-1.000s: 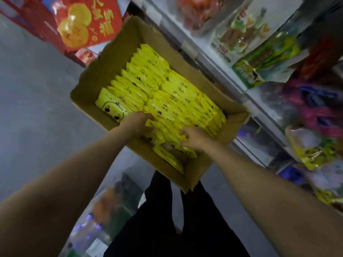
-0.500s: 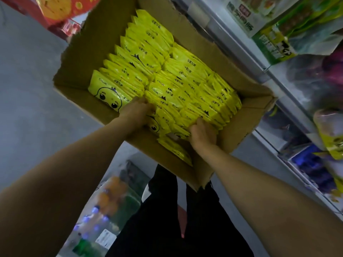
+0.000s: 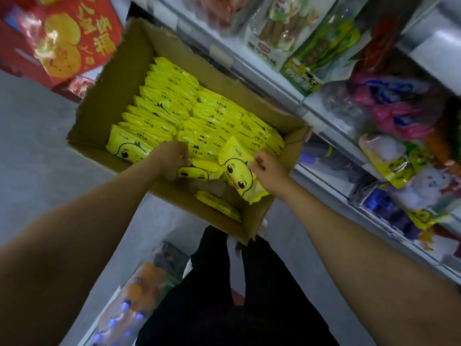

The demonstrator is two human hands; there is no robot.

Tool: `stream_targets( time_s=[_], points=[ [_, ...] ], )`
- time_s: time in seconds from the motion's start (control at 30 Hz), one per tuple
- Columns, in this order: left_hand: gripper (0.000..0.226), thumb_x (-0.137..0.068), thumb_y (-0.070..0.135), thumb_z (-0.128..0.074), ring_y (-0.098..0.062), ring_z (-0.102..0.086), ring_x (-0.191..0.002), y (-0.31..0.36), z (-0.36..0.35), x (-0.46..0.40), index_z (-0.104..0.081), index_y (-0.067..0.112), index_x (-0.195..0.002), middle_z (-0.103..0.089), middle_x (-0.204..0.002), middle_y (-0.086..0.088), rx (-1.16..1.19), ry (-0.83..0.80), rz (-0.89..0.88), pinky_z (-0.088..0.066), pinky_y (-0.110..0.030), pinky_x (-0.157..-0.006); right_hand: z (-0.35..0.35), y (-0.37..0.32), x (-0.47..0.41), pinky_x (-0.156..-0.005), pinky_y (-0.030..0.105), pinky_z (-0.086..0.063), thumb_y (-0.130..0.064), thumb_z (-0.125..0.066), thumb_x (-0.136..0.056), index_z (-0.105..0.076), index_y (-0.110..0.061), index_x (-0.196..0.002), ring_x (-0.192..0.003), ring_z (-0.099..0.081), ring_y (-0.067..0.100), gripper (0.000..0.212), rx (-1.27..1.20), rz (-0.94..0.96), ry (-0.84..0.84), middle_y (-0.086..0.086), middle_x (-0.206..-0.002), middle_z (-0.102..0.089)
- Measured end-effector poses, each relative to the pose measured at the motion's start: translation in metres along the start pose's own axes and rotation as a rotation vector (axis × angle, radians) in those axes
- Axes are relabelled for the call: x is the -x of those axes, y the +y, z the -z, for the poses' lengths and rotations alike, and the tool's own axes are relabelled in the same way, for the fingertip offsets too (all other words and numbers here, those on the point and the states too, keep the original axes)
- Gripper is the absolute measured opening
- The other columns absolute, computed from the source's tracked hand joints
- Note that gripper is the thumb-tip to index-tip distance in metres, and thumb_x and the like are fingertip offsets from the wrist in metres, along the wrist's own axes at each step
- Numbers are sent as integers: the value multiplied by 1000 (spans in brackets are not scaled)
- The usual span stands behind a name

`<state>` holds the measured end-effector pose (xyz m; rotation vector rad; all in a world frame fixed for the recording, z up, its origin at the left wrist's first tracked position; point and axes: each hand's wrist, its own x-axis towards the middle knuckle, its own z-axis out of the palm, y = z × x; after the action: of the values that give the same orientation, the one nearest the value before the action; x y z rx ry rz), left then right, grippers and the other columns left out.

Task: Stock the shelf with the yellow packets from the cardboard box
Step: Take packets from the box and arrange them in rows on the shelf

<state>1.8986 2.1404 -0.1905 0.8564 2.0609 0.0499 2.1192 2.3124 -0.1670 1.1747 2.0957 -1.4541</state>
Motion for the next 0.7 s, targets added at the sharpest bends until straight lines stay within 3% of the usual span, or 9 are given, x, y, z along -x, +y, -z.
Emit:
stream_targets(
  time_s=[0.1,0.17,0.27,0.33,0.4,0.47,0.57,0.6,0.7],
  points=[
    [13,-91,24,-64,-24,-54,-77,27,25,28,-54,17,-88,-58,-83,-7,205,-1,-47,-39,-30,-62,30,-17,22,-71,27,-34,-26,-49,-102,-55,-8,-114,-85,-48,15,22,-119,24,186,3,-97,-53],
    [12,-95,25,-58,-23,-47,-71,48,40,49,-52,15,-94,-56,-79,-12,308,23,-101,-36,-31,-63,52,-20,37,-74,29,-42,-28,-50,-102,-59,-8,-112,-90,-54,19,24,-209,10,269,5,-99,-59],
    [14,-99,27,-52,-21,-37,-63,89,57,82,-48,13,-100,-47,-71,-6,391,110,-152,-31,-29,-57,86,-22,66,-81,47,-54,-40,-60,-95,-65,-11,-99,-88,-65,29,29,-422,-1,332,13,-97,-69],
    [14,-100,28,-51,-16,-34,-59,123,60,105,-46,14,-101,-42,-71,-2,447,172,-174,-28,-28,-52,109,-20,94,-70,53,-57,-50,-71,-82,-65,-8,-95,-80,-69,29,45,-545,16,336,17,-94,-72],
    [20,-99,33,-52,-14,-30,-55,160,56,128,-47,15,-104,-37,-69,0,525,179,-194,-26,-26,-47,130,-14,129,-62,42,-61,-41,-79,-79,-65,-12,-97,-76,-73,22,38,-638,61,345,9,-92,-74],
    [29,-94,38,-59,-11,-32,-53,198,47,156,-48,16,-110,-37,-67,3,604,132,-215,-27,-23,-45,152,-1,162,-66,36,-60,-29,-83,-77,-64,-16,-98,-78,-73,19,32,-674,121,375,4,-93,-75],
    [16,-90,23,-68,-2,-55,-50,261,30,198,-55,20,-100,-59,-62,12,636,0,-304,-39,-21,-48,188,25,219,-70,32,-59,-21,-83,-77,-63,-20,-100,-81,-72,16,30,-684,205,446,1,-96,-75],
    [18,-86,19,-72,1,-62,-55,281,24,208,-58,19,-97,-68,-69,11,631,-40,-335,-47,-20,-52,201,35,239,-71,32,-59,-18,-82,-77,-63,-19,-102,-82,-72,15,32,-703,230,469,1,-97,-75],
    [49,-64,18,-84,-18,-72,-91,333,10,232,-62,15,-108,-74,-104,-4,601,-65,-417,-56,-38,-85,241,63,298,-77,42,-60,-12,-82,-75,-61,-12,-113,-89,-73,23,44,-783,276,487,6,-104,-75]
  ],
)
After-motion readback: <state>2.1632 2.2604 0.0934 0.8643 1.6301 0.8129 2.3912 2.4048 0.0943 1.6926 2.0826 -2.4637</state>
